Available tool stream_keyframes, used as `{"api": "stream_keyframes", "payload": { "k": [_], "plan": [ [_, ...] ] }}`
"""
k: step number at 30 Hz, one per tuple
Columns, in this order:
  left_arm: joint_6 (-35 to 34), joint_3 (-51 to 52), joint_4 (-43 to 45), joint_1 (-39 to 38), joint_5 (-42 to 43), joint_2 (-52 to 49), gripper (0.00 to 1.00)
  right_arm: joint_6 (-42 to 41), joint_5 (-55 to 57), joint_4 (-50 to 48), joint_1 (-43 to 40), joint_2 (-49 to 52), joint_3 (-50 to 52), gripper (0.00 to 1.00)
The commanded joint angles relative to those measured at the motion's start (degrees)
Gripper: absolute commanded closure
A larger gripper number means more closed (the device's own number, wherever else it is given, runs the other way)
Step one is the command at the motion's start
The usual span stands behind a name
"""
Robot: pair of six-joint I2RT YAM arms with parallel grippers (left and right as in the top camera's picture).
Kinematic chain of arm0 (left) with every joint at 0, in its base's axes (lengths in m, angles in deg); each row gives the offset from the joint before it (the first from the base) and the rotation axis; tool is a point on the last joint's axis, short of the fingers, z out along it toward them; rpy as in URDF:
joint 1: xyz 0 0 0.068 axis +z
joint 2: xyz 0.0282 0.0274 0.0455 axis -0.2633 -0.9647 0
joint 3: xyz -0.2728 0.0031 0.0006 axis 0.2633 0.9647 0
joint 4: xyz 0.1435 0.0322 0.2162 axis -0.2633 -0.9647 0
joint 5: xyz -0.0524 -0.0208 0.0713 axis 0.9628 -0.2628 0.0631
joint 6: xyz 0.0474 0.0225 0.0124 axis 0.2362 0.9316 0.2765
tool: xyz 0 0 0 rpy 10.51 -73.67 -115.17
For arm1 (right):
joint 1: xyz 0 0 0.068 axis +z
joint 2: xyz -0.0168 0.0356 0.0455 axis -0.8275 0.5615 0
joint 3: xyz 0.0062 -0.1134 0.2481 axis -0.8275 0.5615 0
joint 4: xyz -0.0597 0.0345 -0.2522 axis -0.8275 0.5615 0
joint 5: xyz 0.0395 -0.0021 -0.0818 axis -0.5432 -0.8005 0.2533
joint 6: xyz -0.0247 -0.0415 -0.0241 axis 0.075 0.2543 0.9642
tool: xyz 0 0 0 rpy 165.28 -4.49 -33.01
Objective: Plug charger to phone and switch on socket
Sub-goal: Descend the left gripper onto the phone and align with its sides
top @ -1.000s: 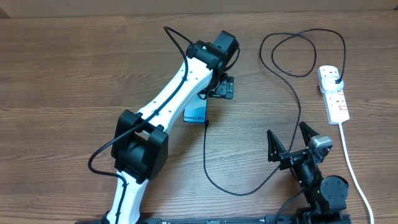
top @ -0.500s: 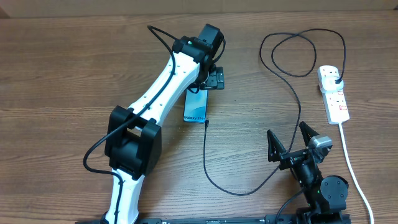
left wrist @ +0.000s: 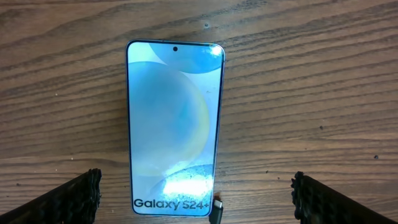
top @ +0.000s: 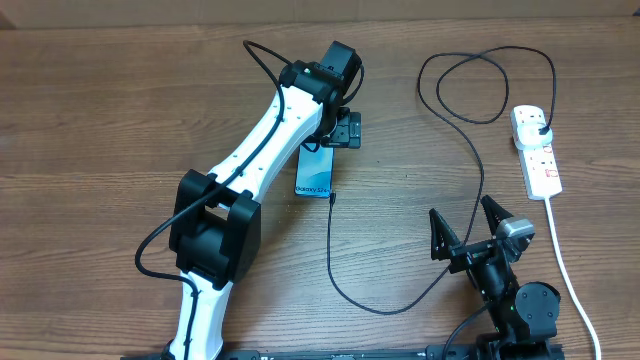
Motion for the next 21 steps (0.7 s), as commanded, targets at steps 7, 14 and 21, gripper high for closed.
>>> {"api": "stream_keyframes", "payload": {
  "k": [7, 14, 21],
  "plan": [
    [2.62, 0.31, -0.09, 0.22, 1.33, -1.86, 0.00, -0.13, 0.37, -0.22, 0.22, -0.42, 0.61, 0.00],
    [3.87, 0.31, -1.81, 0.42, 4.07, -6.84, 0.00, -0.13, 0.37, -0.22, 0.22, -0.42, 0.61, 0.00],
    [7.28, 0.31, -0.74, 0.74, 3.56, -7.08, 0.00, -0.13, 0.37, -0.22, 0.22, -0.42, 0.61, 0.00]
  ]
}}
